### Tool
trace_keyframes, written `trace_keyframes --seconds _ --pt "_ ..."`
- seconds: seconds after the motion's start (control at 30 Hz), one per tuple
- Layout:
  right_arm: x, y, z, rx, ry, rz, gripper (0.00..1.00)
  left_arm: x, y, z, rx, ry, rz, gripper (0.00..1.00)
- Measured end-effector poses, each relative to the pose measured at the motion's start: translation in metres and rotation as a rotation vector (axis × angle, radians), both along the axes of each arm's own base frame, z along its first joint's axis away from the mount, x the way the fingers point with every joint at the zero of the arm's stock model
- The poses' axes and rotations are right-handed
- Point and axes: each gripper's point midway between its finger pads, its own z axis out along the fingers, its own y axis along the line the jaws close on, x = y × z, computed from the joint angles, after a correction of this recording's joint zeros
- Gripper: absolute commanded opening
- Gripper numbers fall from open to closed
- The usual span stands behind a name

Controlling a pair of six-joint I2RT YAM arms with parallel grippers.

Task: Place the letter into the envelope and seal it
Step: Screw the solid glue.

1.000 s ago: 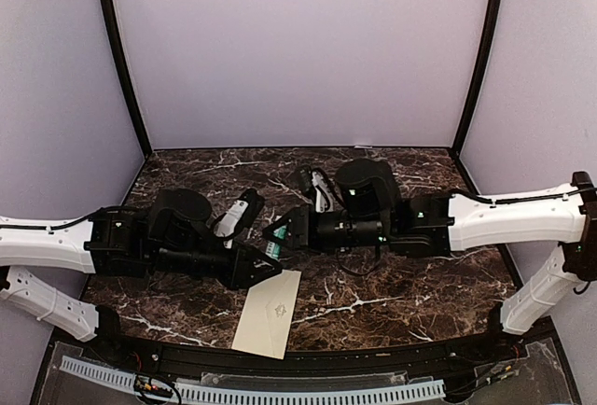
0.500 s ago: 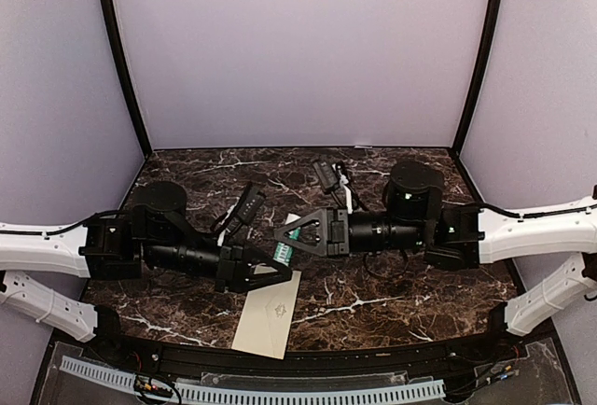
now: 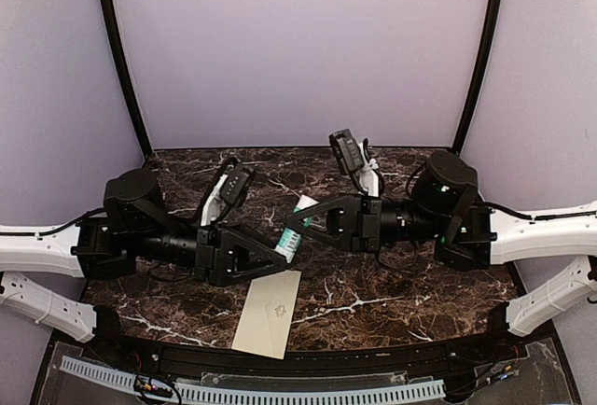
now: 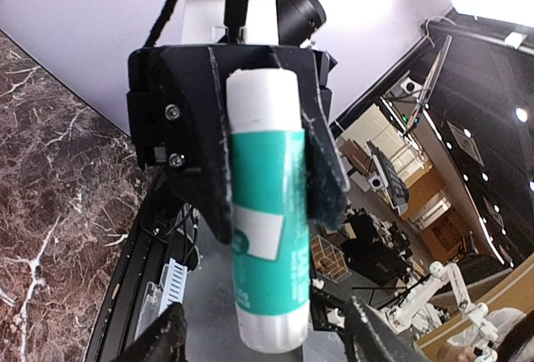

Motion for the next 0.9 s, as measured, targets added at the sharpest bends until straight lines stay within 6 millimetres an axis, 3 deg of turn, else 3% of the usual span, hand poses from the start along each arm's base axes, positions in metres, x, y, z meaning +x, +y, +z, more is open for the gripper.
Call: trace_keyframes --seconds 0.17,0.33,0.53,0.8,0.9 --pt "0.008 0.001 0.016 0.036 -0.041 -0.079 0.0 0.014 0.012 0.022 -0.06 -0.011 0.112 0.71" --pt "0.014 0.005 0.029 0.056 -0.063 -0.124 0.0 0.02 0.01 0.02 -0.055 -0.001 0.139 0.7" --pt "0.017 0.013 0.023 0.031 -0.067 -0.138 0.0 0.023 -0.003 0.001 -0.008 0.026 0.132 0.64" --pt "0.016 0.016 0.014 -0.001 -0.059 -0.133 0.0 0.025 -0.003 0.008 -0.034 0.021 0.144 0.6" --pt "0.015 0.016 0.013 -0.007 -0.058 -0.13 0.0 0.028 -0.001 0.011 -0.043 0.021 0.157 0.55"
